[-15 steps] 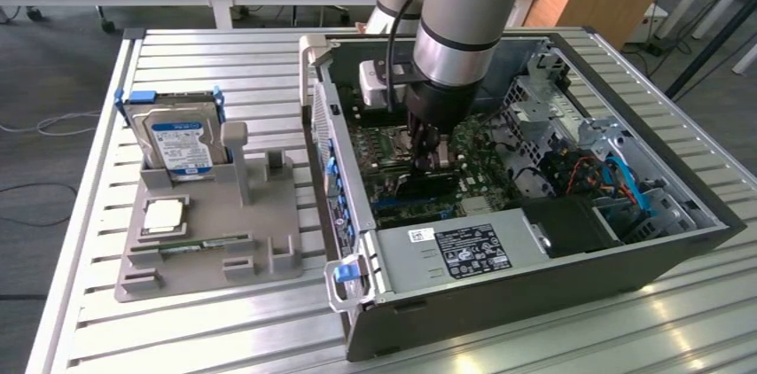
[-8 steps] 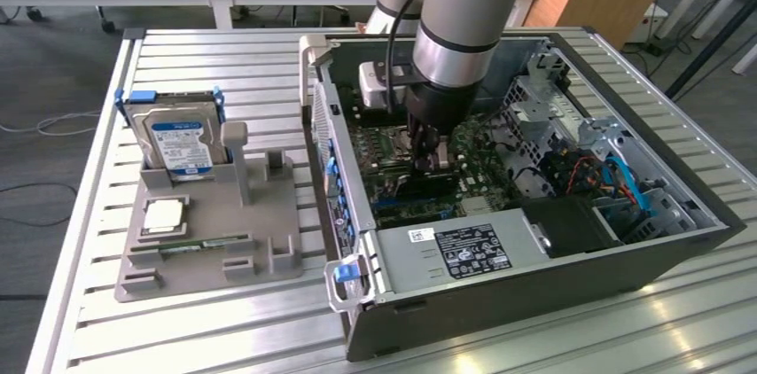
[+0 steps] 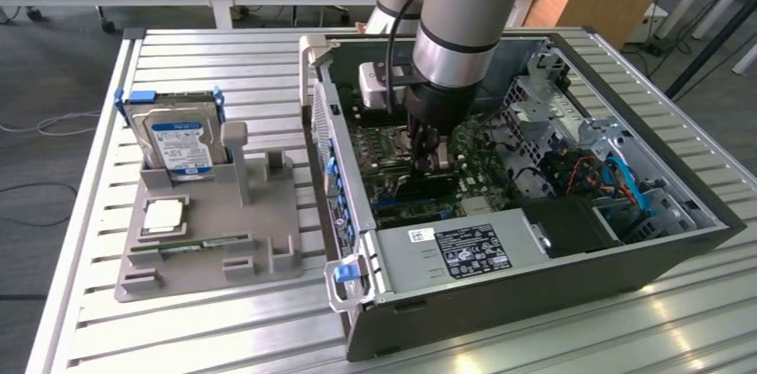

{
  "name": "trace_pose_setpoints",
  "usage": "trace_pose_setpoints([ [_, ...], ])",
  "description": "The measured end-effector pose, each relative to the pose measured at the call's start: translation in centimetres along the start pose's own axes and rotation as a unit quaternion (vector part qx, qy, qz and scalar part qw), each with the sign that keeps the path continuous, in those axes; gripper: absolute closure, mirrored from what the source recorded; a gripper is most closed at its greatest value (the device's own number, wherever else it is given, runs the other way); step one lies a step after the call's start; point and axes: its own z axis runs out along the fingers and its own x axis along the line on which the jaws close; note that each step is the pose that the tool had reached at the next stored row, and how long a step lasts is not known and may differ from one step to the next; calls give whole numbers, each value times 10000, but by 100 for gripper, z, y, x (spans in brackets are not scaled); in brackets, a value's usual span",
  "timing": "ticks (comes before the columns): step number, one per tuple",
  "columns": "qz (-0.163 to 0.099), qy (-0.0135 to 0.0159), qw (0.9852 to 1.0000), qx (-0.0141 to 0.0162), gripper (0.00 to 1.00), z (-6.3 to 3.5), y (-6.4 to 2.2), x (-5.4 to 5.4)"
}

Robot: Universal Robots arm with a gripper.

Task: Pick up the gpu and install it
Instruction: 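Press down on the gpu until it lock into place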

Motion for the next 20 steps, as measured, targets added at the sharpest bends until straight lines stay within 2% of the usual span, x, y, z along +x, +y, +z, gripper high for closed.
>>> trace_pose_setpoints([
  [12,0,-6,10000,2,89,1,0,-1],
  [20,0,-4,10000,2,89,-83,-3,-6],
])
